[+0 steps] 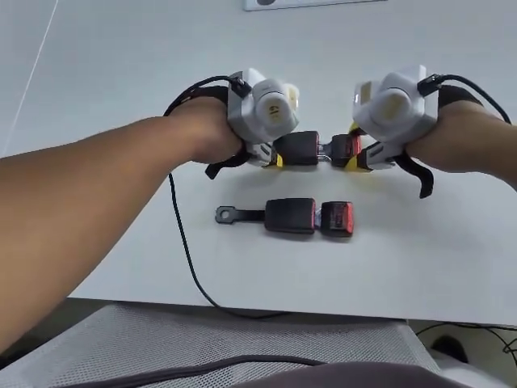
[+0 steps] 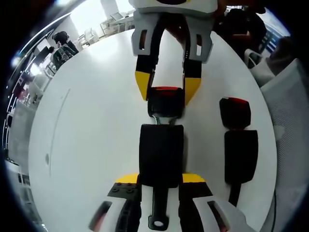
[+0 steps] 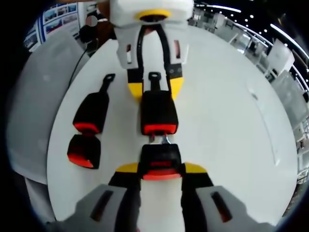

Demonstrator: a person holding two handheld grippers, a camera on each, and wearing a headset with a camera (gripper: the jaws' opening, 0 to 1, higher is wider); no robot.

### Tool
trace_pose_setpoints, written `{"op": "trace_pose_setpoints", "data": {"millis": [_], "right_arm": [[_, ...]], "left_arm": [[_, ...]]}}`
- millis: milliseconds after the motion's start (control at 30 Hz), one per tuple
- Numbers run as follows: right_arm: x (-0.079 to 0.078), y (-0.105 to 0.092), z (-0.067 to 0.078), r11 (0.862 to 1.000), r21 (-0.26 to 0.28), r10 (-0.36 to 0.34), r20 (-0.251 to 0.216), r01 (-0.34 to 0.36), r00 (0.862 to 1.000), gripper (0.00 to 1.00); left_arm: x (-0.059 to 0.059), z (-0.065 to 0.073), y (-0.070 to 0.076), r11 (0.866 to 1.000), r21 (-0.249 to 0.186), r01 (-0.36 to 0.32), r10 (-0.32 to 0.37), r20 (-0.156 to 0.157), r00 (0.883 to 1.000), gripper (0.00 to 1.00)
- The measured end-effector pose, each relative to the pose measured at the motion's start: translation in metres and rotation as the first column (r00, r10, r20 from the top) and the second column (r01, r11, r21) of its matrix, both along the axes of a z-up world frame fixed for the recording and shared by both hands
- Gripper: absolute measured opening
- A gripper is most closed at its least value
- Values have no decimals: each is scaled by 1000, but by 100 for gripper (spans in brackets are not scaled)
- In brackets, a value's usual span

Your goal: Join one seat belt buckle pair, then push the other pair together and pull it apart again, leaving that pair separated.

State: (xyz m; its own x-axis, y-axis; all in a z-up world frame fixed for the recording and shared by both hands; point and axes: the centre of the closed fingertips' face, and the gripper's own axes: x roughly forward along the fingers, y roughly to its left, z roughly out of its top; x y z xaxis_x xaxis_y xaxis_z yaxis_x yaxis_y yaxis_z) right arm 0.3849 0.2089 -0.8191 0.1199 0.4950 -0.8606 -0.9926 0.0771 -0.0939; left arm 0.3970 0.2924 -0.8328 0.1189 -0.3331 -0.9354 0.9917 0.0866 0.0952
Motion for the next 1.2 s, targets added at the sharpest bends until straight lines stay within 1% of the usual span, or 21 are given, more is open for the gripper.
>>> {"op": "trace_pose_setpoints", "data": {"millis": [67,167,433,600,733,867,967,1000,1033,1200], "right_arm": [[-1,5,0,1000,2,2,0,-2,1000,28],[0,7,0,1000,10,-1,-3,1,1000,28],[-1,5,0,1000,15,0,-1,0,1000,29],[-2,4,1,1000,27,-2,0,2,1000,29],[-3,2,2,1000,27,-4,2,4,1000,30],[-4,-5,2,1000,24,-6,2,6,1000,30],[-3,-15,2,1000,18,-11,-1,11,1000,30],[-4,-15,3,999,32,-11,-4,11,1000,30],[-4,-16,2,1000,26,-10,-3,11,1000,30],[-3,-22,-1,1000,23,-12,-5,12,1000,30]], "left_arm": [[-1,0,-1,1000,5,15,-15,-1,1000,29],[-1,0,0,1000,5,14,-14,-5,1000,29],[-1,-1,0,1000,9,11,-11,-10,1000,29],[-2,-1,0,1000,5,4,-4,-17,1000,29],[-2,0,-1,1000,9,-1,2,-16,1000,30],[-2,0,0,1000,6,-4,4,-19,1000,30],[-3,0,-1,1000,2,-7,7,-20,1000,30],[-3,0,-1,1000,-1,-5,5,-20,1000,30],[-3,0,-1,1000,-1,4,-4,-17,1000,30],[-2,-1,-1,1000,-2,-6,6,-21,1000,30]]}}
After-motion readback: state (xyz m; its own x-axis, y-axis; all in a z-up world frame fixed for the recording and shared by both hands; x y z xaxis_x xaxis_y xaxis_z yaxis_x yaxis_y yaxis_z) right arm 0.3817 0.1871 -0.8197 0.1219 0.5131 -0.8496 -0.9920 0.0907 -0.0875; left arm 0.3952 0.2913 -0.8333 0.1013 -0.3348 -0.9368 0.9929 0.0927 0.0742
